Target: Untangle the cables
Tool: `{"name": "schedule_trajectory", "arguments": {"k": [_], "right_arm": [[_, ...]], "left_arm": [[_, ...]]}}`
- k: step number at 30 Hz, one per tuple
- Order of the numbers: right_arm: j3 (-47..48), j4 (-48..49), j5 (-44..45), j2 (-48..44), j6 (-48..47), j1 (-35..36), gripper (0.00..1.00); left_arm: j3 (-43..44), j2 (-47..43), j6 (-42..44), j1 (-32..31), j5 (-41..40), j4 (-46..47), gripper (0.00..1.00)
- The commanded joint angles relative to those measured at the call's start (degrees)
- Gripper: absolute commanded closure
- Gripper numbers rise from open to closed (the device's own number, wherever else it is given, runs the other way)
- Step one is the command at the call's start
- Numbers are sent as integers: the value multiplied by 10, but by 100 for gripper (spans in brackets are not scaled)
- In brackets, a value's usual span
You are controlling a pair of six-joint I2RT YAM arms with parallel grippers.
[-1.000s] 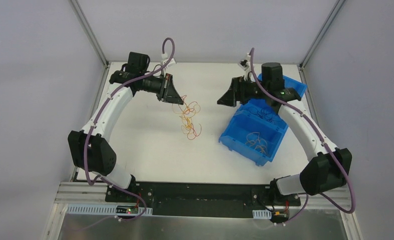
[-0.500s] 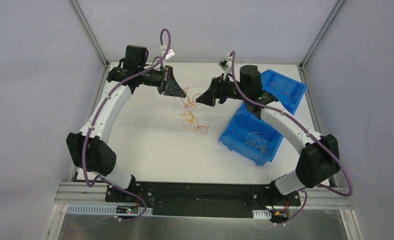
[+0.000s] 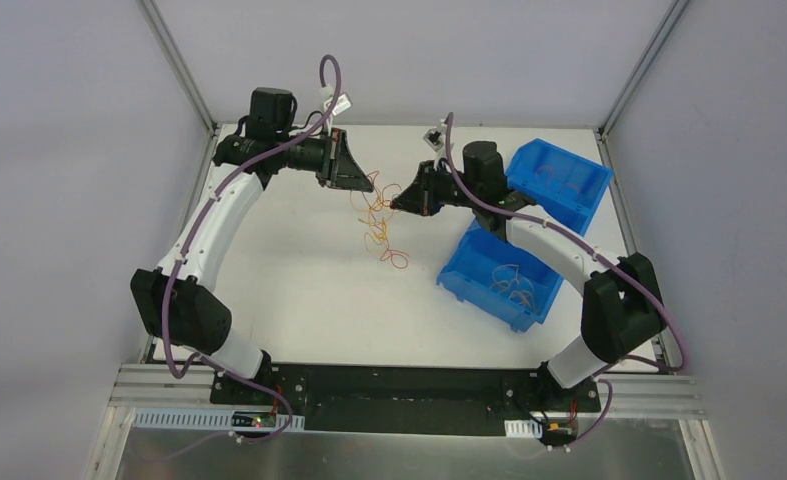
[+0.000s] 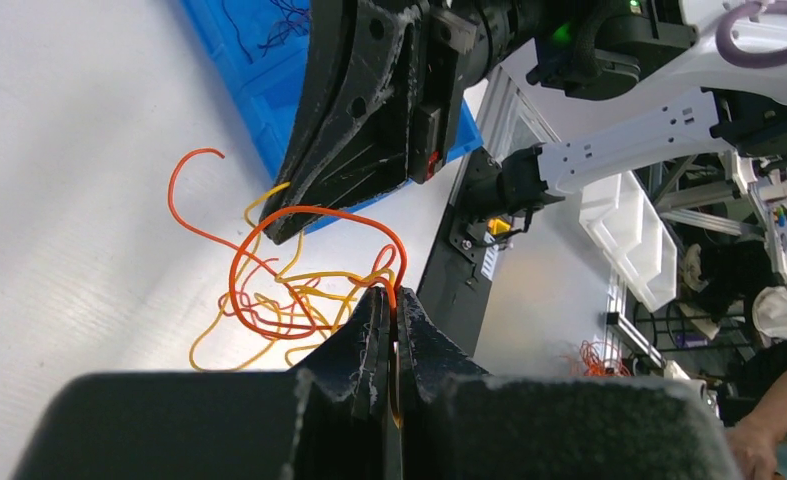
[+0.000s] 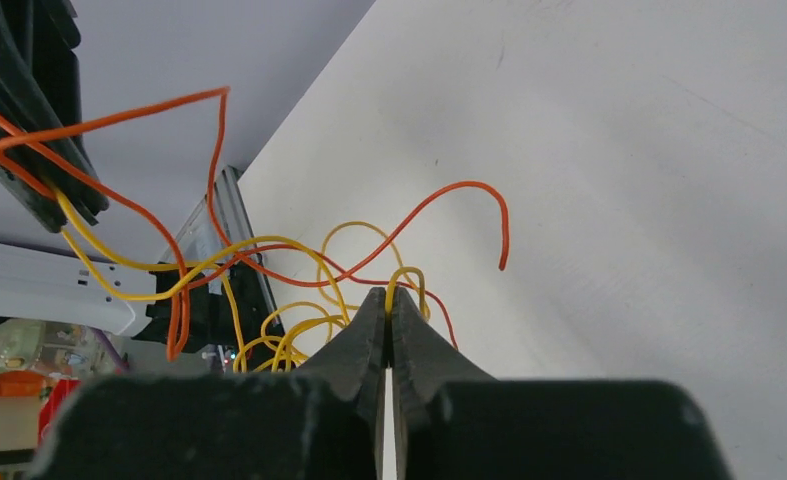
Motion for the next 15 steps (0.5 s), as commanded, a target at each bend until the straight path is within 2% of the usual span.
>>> {"name": "schedule_trajectory", "arguments": {"k": [1,2,6,9,12,15], "right_arm": [[4,-4,12,-38,-37,5,100],[11,-29,27,-43,-60,3,100],[25,-70,75,-73,-91,-29,100],[33,-78,86,-103,-102,-39,100],[37,-80,102,-122,-101,-39,100],[49,-86,103,-127,-96,-39,100]], "left_arm": [[-3,-34,-10,19,-32,18,100],[-11,-38,-14,29,-47,18,100],[-73,-59,1,110,-91,17,87],[-139,-63,56,186,-143,0,86],[-181,-43,95,229,-206,-19,82],[-194,-15,114,246,-210,-32,74]]}}
